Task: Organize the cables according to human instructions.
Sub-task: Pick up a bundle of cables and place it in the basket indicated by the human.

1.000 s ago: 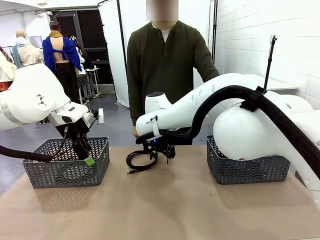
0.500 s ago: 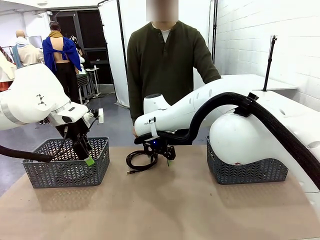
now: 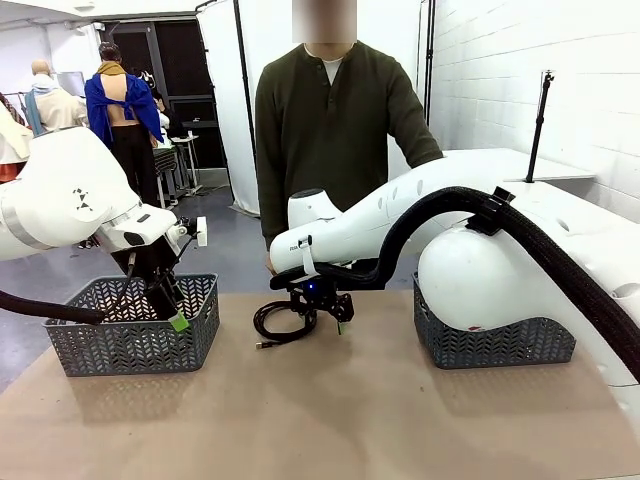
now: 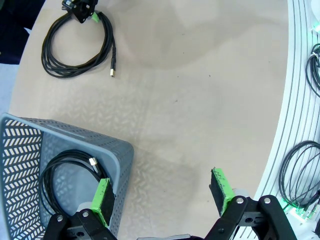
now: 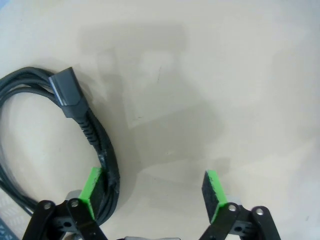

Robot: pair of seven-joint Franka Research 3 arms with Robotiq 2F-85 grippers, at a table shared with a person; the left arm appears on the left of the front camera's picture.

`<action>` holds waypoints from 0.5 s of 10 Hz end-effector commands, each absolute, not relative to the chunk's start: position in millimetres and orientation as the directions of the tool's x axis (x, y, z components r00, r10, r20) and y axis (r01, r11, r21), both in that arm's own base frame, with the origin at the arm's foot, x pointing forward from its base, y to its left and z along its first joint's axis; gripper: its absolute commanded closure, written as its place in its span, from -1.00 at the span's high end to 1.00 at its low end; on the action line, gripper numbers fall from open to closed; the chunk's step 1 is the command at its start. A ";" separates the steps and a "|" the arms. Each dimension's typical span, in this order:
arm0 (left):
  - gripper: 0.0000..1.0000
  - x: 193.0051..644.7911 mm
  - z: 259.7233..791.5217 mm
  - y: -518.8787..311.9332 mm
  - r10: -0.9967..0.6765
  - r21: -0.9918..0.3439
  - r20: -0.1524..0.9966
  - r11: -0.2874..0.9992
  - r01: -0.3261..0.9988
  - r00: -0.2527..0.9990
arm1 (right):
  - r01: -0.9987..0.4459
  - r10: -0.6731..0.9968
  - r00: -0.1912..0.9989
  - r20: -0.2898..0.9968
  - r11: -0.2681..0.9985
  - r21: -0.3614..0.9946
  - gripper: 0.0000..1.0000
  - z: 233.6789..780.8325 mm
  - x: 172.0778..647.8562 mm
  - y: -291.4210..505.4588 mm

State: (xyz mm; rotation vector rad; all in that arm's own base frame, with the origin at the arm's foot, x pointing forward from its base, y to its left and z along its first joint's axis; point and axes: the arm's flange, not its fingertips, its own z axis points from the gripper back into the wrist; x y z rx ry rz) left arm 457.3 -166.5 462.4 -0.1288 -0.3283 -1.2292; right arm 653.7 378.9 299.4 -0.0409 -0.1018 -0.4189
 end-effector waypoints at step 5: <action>1.00 459.2 463.9 -167.2 -0.902 0.084 0.313 0.338 0.937 0.298 | 0.440 -0.439 0.895 0.083 0.898 0.004 -1.00 307.9 661.8 369.7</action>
